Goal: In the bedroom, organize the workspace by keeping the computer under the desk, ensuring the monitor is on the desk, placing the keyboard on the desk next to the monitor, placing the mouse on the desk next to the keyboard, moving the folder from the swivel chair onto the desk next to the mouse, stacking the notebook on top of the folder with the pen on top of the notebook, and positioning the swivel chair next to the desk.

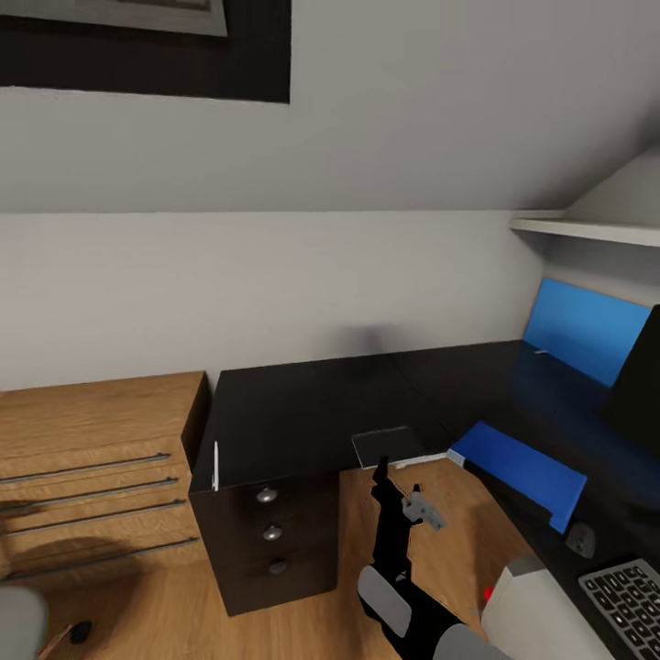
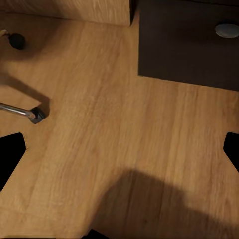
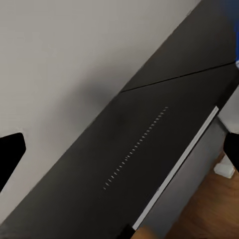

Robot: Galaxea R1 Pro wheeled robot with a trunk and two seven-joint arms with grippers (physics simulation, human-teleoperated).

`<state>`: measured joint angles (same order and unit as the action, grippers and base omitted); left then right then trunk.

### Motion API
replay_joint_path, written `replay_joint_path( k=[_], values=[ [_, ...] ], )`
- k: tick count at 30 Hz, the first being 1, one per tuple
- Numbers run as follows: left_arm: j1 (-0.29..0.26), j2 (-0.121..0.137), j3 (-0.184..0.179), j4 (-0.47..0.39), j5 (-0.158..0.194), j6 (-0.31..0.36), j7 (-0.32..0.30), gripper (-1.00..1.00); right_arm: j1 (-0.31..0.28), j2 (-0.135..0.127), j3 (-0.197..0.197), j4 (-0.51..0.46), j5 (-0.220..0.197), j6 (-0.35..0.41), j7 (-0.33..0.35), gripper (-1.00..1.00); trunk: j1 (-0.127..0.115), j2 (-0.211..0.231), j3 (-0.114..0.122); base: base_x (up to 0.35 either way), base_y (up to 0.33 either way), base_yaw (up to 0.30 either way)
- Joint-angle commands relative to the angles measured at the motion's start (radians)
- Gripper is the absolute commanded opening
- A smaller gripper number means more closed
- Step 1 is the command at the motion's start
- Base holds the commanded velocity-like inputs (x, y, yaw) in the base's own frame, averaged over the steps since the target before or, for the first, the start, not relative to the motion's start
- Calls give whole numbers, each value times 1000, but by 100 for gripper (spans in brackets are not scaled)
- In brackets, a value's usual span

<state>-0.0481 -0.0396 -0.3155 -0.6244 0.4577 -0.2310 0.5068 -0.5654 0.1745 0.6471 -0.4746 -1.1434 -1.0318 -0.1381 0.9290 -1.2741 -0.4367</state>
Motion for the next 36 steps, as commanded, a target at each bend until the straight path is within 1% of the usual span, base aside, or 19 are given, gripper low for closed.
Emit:
replay_joint_path(
  k=[1, 3, 4, 6, 24, 27, 34, 36],
  values=[
    [-1, 1, -7, 3, 11, -7, 6, 100, 2, 0, 22, 2, 5, -9, -11, 100, 0, -1, 0, 0, 0, 218],
    [-1, 1, -6, 16, 10, -7, 6, 100, 6, 0, 61, 29, 8, -12, -11, 100, 0, -1, 2, 0, 0, 234],
    [-1, -1, -6, 19, 9, -7, 6, 100, 6, 0, 74, 43, 9, -11, -11, 100, 0, -1, 2, 0, 0, 240],
    [-1, -4, -6, 21, 8, -7, 6, 100, 7, 0, 83, 52, 9, -10, -11, 100, 0, -1, 4, 0, 0, 242],
    [-1, -6, -8, 24, 9, -6, 6, 100, 7, 0, 88, 59, 5, -6, -14, 100, 0, -1, 19, 0, 0, 244],
    [-1, -6, -8, 25, 9, -7, 6, 100, 7, 0, 88, 57, 5, 10, -14, 100, 0, -1, 22, 0, 0, 234],
    [-1, -6, -9, 25, 8, -7, 6, 100, 8, 0, 89, 50, 7, 18, -12, 100, 0, -1, 23, 0, 0, 85],
    [-1, -6, -8, 25, 9, -7, 6, 100, 9, 0, 79, 50, 3, 20, -14, 100, 0, -1, 23, 0, 0, 5]
  ],
)
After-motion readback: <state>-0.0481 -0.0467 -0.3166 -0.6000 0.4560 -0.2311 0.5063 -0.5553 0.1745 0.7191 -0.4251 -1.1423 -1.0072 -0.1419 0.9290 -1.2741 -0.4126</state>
